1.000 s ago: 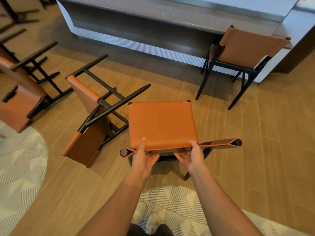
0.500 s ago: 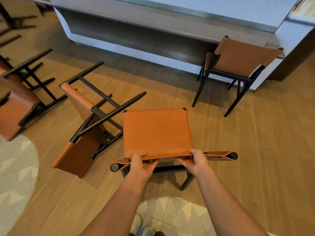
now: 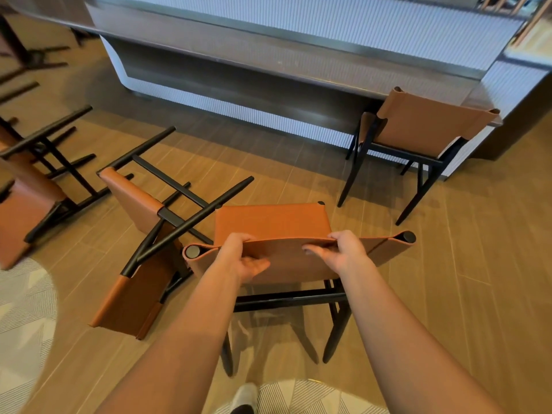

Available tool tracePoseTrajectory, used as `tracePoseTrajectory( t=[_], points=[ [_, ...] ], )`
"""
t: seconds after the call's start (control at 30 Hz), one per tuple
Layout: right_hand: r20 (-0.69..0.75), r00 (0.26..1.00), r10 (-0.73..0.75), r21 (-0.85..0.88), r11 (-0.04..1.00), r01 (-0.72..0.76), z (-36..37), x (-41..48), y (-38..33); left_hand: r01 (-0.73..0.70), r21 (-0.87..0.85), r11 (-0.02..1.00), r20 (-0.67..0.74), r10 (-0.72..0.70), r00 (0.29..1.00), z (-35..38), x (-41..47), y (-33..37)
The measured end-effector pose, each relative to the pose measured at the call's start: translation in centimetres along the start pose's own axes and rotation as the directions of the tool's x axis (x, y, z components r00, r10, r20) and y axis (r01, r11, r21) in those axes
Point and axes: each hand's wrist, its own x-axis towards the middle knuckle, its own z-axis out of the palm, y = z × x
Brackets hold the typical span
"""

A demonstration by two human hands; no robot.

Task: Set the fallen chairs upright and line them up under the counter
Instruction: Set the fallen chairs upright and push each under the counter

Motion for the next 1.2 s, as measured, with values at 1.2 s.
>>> tracePoseTrajectory(
  t=[1.2],
  points=[
    [-0.036,0.999,0.022,0.033,0.999,-0.021,18.3,6.9,-12.9,-0.088,0.1,0.991,0.031,0.085,0.996,12.4,7.2,18.3]
  ],
)
